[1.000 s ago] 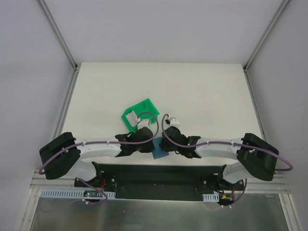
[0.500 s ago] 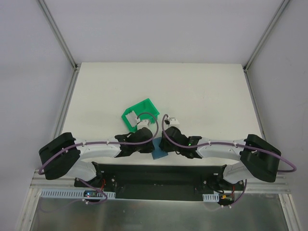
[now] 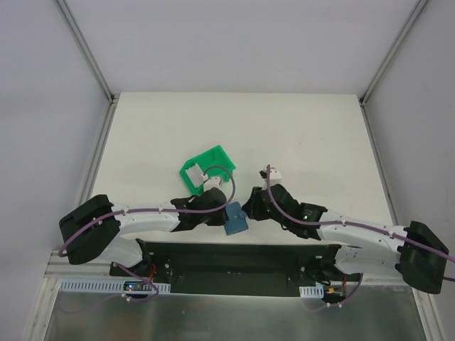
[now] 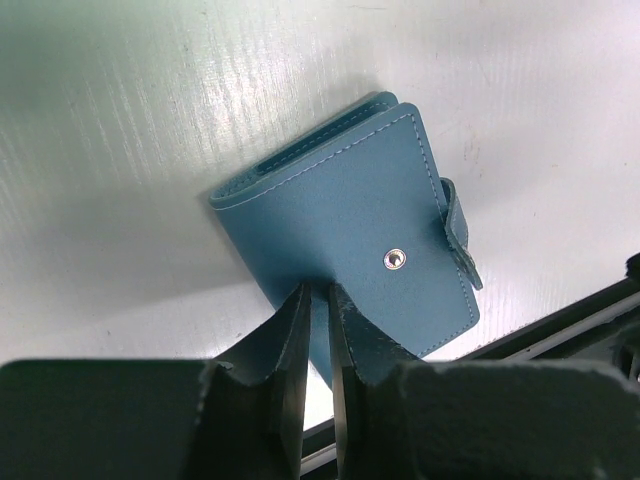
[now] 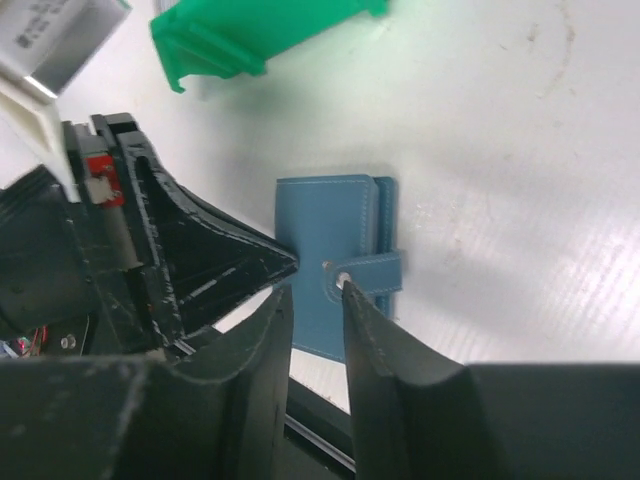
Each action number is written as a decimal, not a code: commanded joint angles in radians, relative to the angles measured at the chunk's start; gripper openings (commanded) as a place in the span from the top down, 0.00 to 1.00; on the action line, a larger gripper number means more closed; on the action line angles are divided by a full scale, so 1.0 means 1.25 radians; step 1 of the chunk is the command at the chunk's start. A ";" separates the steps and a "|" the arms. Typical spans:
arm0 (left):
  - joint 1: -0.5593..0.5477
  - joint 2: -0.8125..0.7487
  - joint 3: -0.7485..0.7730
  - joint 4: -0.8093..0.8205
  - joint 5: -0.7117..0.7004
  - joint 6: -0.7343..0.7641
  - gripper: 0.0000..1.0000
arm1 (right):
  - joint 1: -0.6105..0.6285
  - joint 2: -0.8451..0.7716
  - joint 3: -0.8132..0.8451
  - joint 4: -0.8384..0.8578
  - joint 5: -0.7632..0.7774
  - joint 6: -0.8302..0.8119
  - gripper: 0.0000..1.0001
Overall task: Put the credit cards into the card holder
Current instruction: Close the card holder at the center of the board.
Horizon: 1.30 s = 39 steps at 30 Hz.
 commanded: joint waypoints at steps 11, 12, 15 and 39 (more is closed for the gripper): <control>-0.011 0.015 0.017 -0.020 0.004 0.048 0.85 | -0.049 0.039 -0.061 0.069 -0.073 0.036 0.89; -0.011 0.018 0.018 -0.020 0.005 0.050 0.85 | -0.050 0.049 -0.056 0.073 -0.079 0.035 0.90; -0.011 0.020 0.021 -0.020 0.007 0.055 0.85 | -0.050 0.076 -0.045 0.087 -0.090 0.034 0.90; -0.012 0.018 0.012 -0.019 -0.021 0.023 0.85 | -0.076 0.114 -0.016 0.125 -0.154 0.003 0.91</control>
